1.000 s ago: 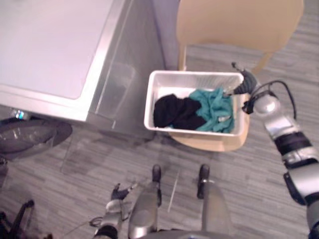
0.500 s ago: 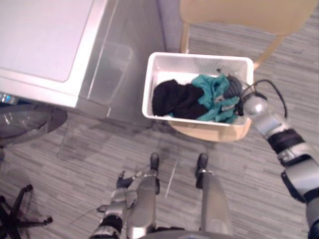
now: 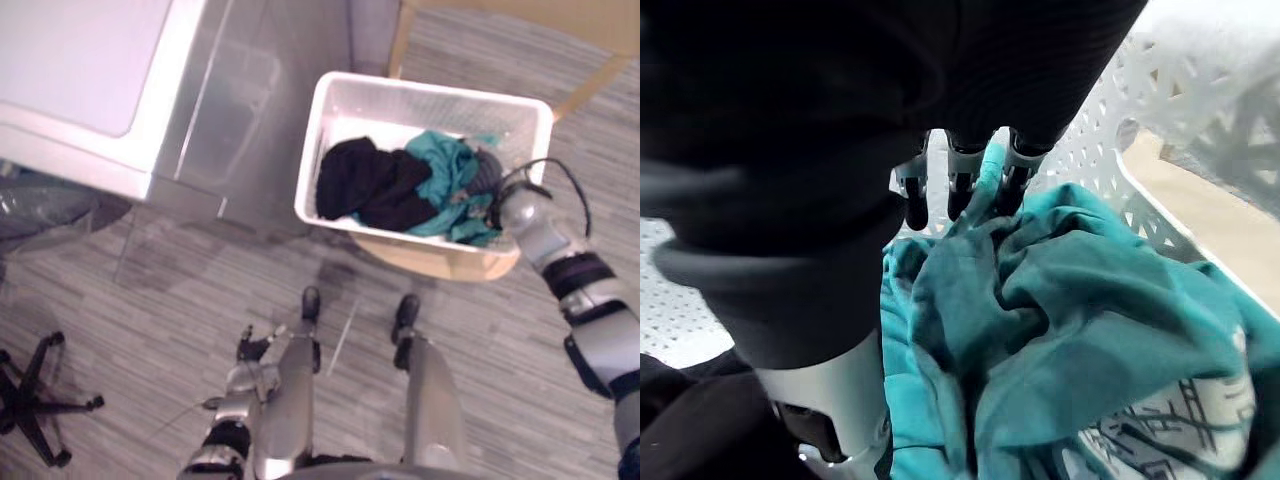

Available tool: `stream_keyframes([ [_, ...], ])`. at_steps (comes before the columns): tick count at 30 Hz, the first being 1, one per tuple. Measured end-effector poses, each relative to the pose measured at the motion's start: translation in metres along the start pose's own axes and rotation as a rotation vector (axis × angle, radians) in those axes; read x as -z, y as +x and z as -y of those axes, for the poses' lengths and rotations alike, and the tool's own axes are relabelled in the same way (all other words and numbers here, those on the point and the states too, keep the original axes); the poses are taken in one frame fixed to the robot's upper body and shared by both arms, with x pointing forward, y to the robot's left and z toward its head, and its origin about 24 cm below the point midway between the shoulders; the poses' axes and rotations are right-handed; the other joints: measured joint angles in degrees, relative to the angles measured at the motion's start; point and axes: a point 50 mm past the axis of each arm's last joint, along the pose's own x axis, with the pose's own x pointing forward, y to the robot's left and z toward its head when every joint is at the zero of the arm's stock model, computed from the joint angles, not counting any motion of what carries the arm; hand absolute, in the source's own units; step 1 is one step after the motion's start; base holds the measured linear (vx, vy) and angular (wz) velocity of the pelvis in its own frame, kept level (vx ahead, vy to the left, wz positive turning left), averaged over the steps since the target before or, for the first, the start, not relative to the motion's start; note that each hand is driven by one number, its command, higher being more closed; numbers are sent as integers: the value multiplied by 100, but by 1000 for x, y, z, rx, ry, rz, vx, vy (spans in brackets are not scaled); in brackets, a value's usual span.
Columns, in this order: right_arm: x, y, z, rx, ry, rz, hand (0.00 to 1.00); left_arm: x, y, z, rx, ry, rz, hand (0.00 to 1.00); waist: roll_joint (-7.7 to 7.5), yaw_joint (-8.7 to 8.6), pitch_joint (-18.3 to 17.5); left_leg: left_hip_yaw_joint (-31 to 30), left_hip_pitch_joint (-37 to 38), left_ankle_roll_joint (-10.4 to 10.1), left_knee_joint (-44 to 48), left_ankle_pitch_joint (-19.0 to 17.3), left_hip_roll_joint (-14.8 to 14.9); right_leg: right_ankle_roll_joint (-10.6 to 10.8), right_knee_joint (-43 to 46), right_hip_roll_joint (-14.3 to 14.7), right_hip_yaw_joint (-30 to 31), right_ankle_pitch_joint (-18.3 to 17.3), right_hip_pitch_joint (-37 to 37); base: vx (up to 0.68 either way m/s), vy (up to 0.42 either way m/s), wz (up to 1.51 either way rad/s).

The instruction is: Pick up the laundry basket with both hands and put the clothes into the washing machine.

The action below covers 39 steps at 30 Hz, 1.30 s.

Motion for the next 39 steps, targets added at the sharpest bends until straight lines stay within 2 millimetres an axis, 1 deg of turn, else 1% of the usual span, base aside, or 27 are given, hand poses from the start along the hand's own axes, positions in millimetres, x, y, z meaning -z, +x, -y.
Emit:
stream_keyframes([
  [3,3,0,7,25,-13,-9,0,-4,0,1,0,-5,16,0,-43,-7,26,-59,-204,14,0,65,-27,-20,67,-53,-56,-13,-174,2,-26,13],
  [7,10,-2,13,44,-59,-23,0,-8,0,1,0,-10,31,0,-54,-6,32,-114,-491,15,108,75,-75,-39,139,-107,-109,-25,-390,-13,-15,12],
  [8,15,-4,14,47,-60,-34,0,-14,0,1,0,-28,58,0,-84,-4,50,-126,-661,20,179,78,-103,-61,262,-165,-124,-45,-560,-21,-9,13],
  [12,21,-6,18,77,-52,-52,0,-27,0,2,0,-98,102,0,-137,-11,92,-205,-1030,40,317,92,-167,-86,436,-249,-178,-84,-873,-25,-10,14],
  [13,22,-7,18,86,-51,-56,0,-28,0,3,3,-111,105,0,-137,-15,95,-233,-1067,40,327,92,-183,-83,474,-269,-194,-100,-900,-22,-10,22],
  [17,34,-12,9,107,-28,-96,0,-42,-1,5,11,-174,155,0,-140,-6,98,-388,-1214,72,400,78,-264,-80,637,-387,-334,-206,-954,-7,-8,26],
  [18,37,-13,7,116,-21,-112,100,-45,-2,5,12,-181,172,0,-141,-1,98,-417,-1221,75,410,79,-288,-86,682,-418,-356,-233,-958,10,-13,24],
  [20,39,-14,6,130,-23,-131,100,-47,-2,4,9,-194,181,0,-141,-1,98,-422,-1227,85,409,86,-308,-83,710,-445,-370,-241,-966,21,-19,11],
  [24,40,-16,7,173,45,-141,100,-47,-2,4,7,-216,175,0,-142,-4,98,-425,-1184,55,403,118,-333,-81,746,-470,-351,-242,-958,19,-11,1],
  [26,44,-20,-2,161,66,-146,100,-46,-2,5,-4,-222,168,0,-147,-6,100,-424,-1072,57,368,163,-343,-81,754,-472,-313,-242,-882,57,-27,2],
  [27,45,-24,-13,139,89,-147,100,-46,-2,4,-10,-225,165,0,-152,-9,103,-422,-968,57,348,164,-338,-80,753,-467,-304,-245,-791,53,-27,1],
  [29,49,-31,-29,100,107,-159,100,-46,-2,3,-16,-228,165,0,-158,-5,106,-417,-818,57,311,164,-317,-80,725,-457,-298,-247,-651,62,-40,-1],
  [30,51,-41,-46,59,134,-164,100,-45,-1,1,-25,-233,162,0,-178,-11,117,-400,-622,58,253,162,-296,-71,634,-439,-297,-255,-445,54,-38,-3],
  [31,53,-45,-53,45,143,-168,100,-45,-1,-1,-30,-237,160,0,-193,-20,126,-387,-539,58,221,162,-292,-70,607,-434,-288,-255,-368,44,-28,-7],
  [32,56,-53,-63,28,163,-180,100,-45,0,-4,-42,-246,158,0,-243,-27,153,-343,-354,63,148,165,-291,-67,564,-428,-254,-255,-225,32,-18,-10],
  [33,58,-61,-67,22,177,-181,100,-44,0,-7,-47,-247,156,0,-286,-37,176,-292,-172,72,79,171,-290,-52,542,-426,-204,-263,-90,33,-18,-11],
  [35,57,-71,-63,53,201,-155,100,-41,-1,-12,-53,-287,146,0,-354,-116,213,-227,136,74,-39,171,-292,-31,452,-406,-163,-265,175,33,-9,-11],
  [36,54,-76,-55,90,221,-129,100,-39,-4,-16,-54,-318,145,0,-396,-191,235,-201,389,83,-133,178,-290,-15,365,-379,-158,-255,406,60,8,-14],
  [37,53,-83,-43,146,244,-110,100,-38,-7,-18,-52,-339,154,0,-455,-226,242,-158,659,83,-236,178,-286,15,313,-368,-132,-269,629,56,14,-10],
  [39,56,-89,-26,219,291,-100,100,-39,-11,-20,-37,-337,175,0,-487,-318,243,-144,1037,89,-354,183,-287,47,223,-351,-120,-286,981,52,11,-7],
])
